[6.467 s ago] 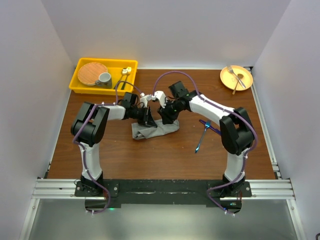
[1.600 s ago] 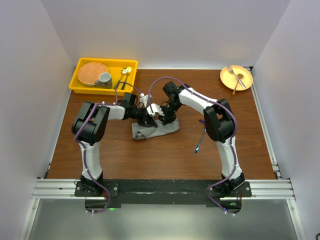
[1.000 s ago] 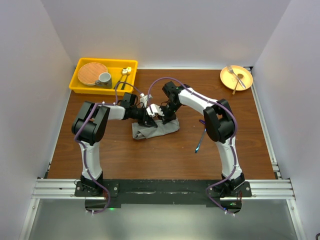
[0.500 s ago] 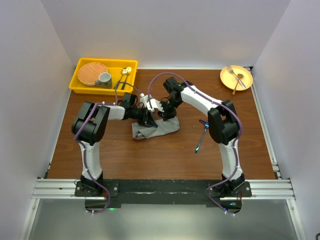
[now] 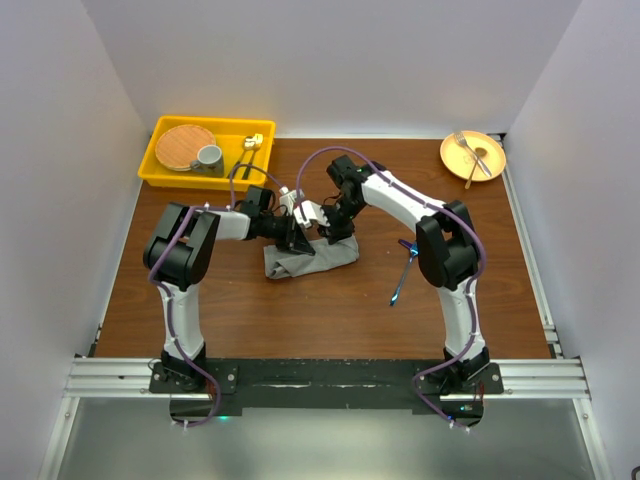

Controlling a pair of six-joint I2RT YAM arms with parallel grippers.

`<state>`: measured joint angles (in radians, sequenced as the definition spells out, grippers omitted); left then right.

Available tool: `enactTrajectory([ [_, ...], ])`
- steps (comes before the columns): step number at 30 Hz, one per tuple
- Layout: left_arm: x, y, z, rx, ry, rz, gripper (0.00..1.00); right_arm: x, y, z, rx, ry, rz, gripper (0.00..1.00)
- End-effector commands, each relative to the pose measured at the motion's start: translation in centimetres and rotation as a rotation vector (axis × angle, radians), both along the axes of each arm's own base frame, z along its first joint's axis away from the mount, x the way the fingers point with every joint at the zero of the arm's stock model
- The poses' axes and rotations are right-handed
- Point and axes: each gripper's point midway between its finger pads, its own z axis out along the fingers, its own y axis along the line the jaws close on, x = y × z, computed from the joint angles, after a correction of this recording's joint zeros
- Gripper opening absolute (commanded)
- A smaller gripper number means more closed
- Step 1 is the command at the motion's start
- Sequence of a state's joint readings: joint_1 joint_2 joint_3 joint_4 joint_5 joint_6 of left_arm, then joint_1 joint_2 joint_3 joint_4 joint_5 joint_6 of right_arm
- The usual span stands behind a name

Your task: Fold the napkin into a case and place the utensils inside

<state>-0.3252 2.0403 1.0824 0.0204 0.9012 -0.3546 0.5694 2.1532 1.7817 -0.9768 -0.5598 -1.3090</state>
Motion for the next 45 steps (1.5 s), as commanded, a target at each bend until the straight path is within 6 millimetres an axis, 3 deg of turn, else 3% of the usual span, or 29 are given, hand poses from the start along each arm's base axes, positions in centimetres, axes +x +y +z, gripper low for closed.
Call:
enactTrajectory([
  [1,-1.5,1.6,-3.8,0.111,0.059,0.013,0.00,-0.3,-0.1,-0.3,-0.023,-0.021,0.056,0.27],
  [8,-1.4,1.8,-3.8,0.112,0.059,0.016,0.00,0.2,0.1,-1.2,-0.033,-0.029,0.061,0.27],
  [23,-1.3,1.8,-3.8,0.110,0.062,0.018,0.00,-0.5,0.3,-3.0,-0.071,-0.024,0.097,0.27],
  [27,-1.2,1.9,-3.9,0.111,0.064,0.021,0.00,-0.8,-0.2,-3.4,-0.089,-0.023,0.115,0.19],
  [33,-1.3,2.0,-4.0,0.115,0.065,0.019,0.00,-0.6,-0.3,-2.8,-0.093,-0.036,0.114,0.01],
  [45,-1.5,2.3,-4.0,0.119,0.069,0.016,0.00,2.6,0.8,1.2,-0.017,-0.159,-0.056,0.00],
])
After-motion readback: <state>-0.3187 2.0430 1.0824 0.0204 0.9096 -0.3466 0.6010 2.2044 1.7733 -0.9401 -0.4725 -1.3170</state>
